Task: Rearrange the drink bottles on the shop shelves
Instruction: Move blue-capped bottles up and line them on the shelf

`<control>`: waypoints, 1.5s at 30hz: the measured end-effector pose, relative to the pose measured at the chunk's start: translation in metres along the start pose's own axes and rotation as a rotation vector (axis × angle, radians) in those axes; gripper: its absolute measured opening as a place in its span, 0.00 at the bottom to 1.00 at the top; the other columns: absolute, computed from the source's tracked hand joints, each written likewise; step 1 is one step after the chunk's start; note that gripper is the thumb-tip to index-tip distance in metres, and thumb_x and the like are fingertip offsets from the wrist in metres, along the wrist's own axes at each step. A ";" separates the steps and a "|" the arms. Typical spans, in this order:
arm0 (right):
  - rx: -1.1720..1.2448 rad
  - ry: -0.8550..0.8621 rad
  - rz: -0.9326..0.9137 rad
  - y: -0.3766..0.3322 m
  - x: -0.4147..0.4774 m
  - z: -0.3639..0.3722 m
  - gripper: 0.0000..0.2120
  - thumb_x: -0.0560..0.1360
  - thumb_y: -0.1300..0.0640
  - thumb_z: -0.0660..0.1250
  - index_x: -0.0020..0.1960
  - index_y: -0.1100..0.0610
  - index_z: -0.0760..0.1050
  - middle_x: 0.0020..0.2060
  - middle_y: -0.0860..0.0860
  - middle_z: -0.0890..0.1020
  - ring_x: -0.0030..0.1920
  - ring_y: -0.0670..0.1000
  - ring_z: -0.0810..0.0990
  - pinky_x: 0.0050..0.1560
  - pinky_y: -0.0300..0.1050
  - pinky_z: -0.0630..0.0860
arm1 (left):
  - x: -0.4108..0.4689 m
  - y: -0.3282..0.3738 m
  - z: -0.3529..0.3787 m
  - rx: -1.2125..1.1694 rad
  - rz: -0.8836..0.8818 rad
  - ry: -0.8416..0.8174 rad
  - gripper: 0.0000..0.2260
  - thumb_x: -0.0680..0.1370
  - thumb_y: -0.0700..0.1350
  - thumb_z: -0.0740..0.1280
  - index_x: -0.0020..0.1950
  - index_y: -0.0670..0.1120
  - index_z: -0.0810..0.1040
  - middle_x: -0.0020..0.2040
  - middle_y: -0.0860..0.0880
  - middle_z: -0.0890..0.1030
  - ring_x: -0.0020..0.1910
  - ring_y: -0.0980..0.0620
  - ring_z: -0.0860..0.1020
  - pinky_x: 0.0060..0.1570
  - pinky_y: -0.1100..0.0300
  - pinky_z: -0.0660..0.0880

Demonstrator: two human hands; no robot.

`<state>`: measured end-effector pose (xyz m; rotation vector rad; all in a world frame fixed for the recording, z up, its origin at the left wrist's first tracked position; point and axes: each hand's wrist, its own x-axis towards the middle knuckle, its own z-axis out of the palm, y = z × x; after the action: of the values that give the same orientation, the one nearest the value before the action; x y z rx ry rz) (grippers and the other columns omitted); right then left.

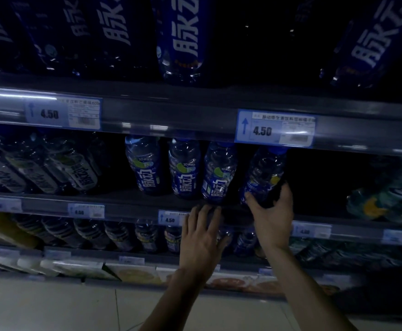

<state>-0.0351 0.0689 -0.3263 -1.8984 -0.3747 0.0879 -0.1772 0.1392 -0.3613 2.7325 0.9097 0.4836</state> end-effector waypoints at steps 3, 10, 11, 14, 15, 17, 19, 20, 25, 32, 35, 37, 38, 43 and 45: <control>0.065 -0.026 0.029 -0.001 0.006 0.004 0.34 0.69 0.48 0.75 0.70 0.46 0.64 0.62 0.43 0.74 0.61 0.45 0.74 0.62 0.41 0.69 | 0.001 0.002 0.000 0.039 -0.019 0.000 0.29 0.71 0.57 0.72 0.68 0.47 0.72 0.66 0.45 0.75 0.67 0.40 0.72 0.64 0.42 0.70; 0.091 -0.029 0.015 -0.004 0.011 0.002 0.25 0.65 0.52 0.77 0.58 0.46 0.70 0.50 0.45 0.81 0.50 0.46 0.81 0.53 0.43 0.77 | 0.004 0.004 -0.001 -0.006 -0.082 -0.069 0.29 0.76 0.57 0.64 0.74 0.50 0.62 0.73 0.49 0.65 0.74 0.45 0.60 0.73 0.45 0.57; 0.086 -0.034 0.005 -0.005 0.012 0.001 0.25 0.65 0.52 0.77 0.58 0.46 0.70 0.50 0.46 0.81 0.50 0.47 0.80 0.53 0.42 0.76 | 0.004 0.005 -0.001 -0.011 -0.092 -0.075 0.29 0.77 0.57 0.63 0.75 0.51 0.61 0.74 0.49 0.64 0.75 0.46 0.58 0.73 0.45 0.56; 0.083 -0.054 -0.016 -0.006 0.014 -0.002 0.26 0.66 0.53 0.77 0.59 0.50 0.70 0.52 0.49 0.80 0.51 0.48 0.80 0.49 0.36 0.73 | 0.005 0.009 -0.004 -0.025 -0.112 -0.079 0.28 0.77 0.57 0.62 0.75 0.51 0.61 0.74 0.49 0.63 0.75 0.45 0.58 0.73 0.46 0.56; 0.083 -0.056 -0.018 -0.006 0.014 -0.002 0.26 0.66 0.52 0.78 0.60 0.50 0.70 0.53 0.49 0.80 0.51 0.47 0.79 0.49 0.35 0.72 | 0.005 0.010 -0.004 -0.031 -0.120 -0.080 0.28 0.78 0.57 0.61 0.75 0.50 0.61 0.74 0.49 0.63 0.74 0.45 0.58 0.72 0.45 0.56; 0.086 -0.060 -0.021 -0.006 0.013 -0.003 0.27 0.66 0.52 0.78 0.61 0.49 0.71 0.53 0.46 0.79 0.51 0.45 0.79 0.50 0.35 0.72 | 0.005 0.011 -0.004 -0.024 -0.132 -0.087 0.28 0.78 0.58 0.60 0.75 0.51 0.59 0.75 0.49 0.62 0.75 0.45 0.57 0.73 0.46 0.55; 0.082 -0.067 -0.015 -0.007 0.013 -0.004 0.28 0.66 0.52 0.78 0.62 0.48 0.71 0.52 0.44 0.79 0.50 0.43 0.78 0.49 0.32 0.71 | 0.005 0.012 -0.004 -0.012 -0.140 -0.099 0.28 0.79 0.59 0.58 0.76 0.51 0.58 0.75 0.49 0.61 0.75 0.45 0.56 0.73 0.46 0.54; 0.080 -0.070 -0.016 -0.007 0.013 -0.004 0.28 0.66 0.52 0.78 0.63 0.48 0.71 0.51 0.43 0.79 0.49 0.43 0.78 0.48 0.29 0.70 | 0.005 0.012 -0.004 -0.011 -0.141 -0.100 0.28 0.79 0.59 0.58 0.76 0.51 0.58 0.75 0.49 0.61 0.75 0.45 0.56 0.73 0.46 0.54; 0.054 -0.052 0.018 -0.008 0.015 -0.003 0.27 0.64 0.52 0.78 0.60 0.50 0.72 0.44 0.40 0.78 0.41 0.37 0.77 0.44 0.30 0.71 | 0.007 0.015 -0.006 -0.018 -0.153 -0.092 0.27 0.78 0.58 0.60 0.75 0.50 0.60 0.74 0.48 0.63 0.74 0.45 0.57 0.71 0.46 0.56; 0.049 -0.043 -0.061 -0.015 0.007 -0.009 0.27 0.62 0.55 0.79 0.58 0.52 0.73 0.41 0.41 0.78 0.38 0.39 0.75 0.36 0.17 0.66 | 0.009 0.024 -0.017 -0.144 -0.197 -0.077 0.26 0.77 0.54 0.65 0.72 0.47 0.65 0.71 0.46 0.68 0.71 0.45 0.64 0.68 0.49 0.62; 0.060 -0.064 -0.110 -0.018 -0.004 -0.018 0.28 0.62 0.54 0.79 0.59 0.50 0.72 0.45 0.41 0.79 0.41 0.35 0.76 0.40 0.19 0.67 | 0.007 0.027 -0.028 -0.239 -0.188 -0.010 0.23 0.77 0.50 0.66 0.69 0.43 0.69 0.67 0.43 0.72 0.65 0.43 0.71 0.62 0.46 0.69; 0.072 -0.065 -0.120 -0.022 -0.013 -0.027 0.28 0.62 0.54 0.78 0.58 0.46 0.71 0.46 0.42 0.80 0.44 0.30 0.76 0.41 0.20 0.69 | 0.006 0.029 -0.037 -0.282 -0.182 0.040 0.21 0.77 0.48 0.66 0.68 0.43 0.71 0.64 0.42 0.73 0.61 0.43 0.73 0.57 0.46 0.73; 0.072 -0.062 -0.123 -0.025 -0.018 -0.031 0.28 0.62 0.54 0.78 0.58 0.44 0.71 0.46 0.43 0.80 0.45 0.29 0.76 0.41 0.21 0.69 | 0.006 0.031 -0.042 -0.297 -0.185 0.061 0.21 0.77 0.48 0.66 0.67 0.43 0.71 0.64 0.42 0.73 0.61 0.43 0.73 0.56 0.47 0.74; 0.066 -0.128 -0.124 -0.037 -0.050 -0.052 0.27 0.62 0.55 0.78 0.58 0.48 0.71 0.50 0.49 0.82 0.48 0.45 0.82 0.45 0.37 0.79 | 0.006 0.039 -0.073 -0.359 -0.229 0.174 0.22 0.76 0.49 0.67 0.68 0.43 0.70 0.64 0.43 0.72 0.61 0.44 0.72 0.54 0.50 0.74; 0.053 -0.169 -0.149 -0.048 -0.064 -0.058 0.28 0.63 0.53 0.78 0.59 0.48 0.71 0.51 0.50 0.82 0.49 0.47 0.82 0.45 0.42 0.81 | 0.004 0.041 -0.090 -0.385 -0.247 0.210 0.22 0.76 0.48 0.68 0.68 0.43 0.69 0.65 0.43 0.71 0.63 0.44 0.71 0.56 0.50 0.73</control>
<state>-0.0924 0.0120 -0.2687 -1.8098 -0.6217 0.1579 -0.1856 0.1186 -0.2650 2.2199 1.0595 0.8113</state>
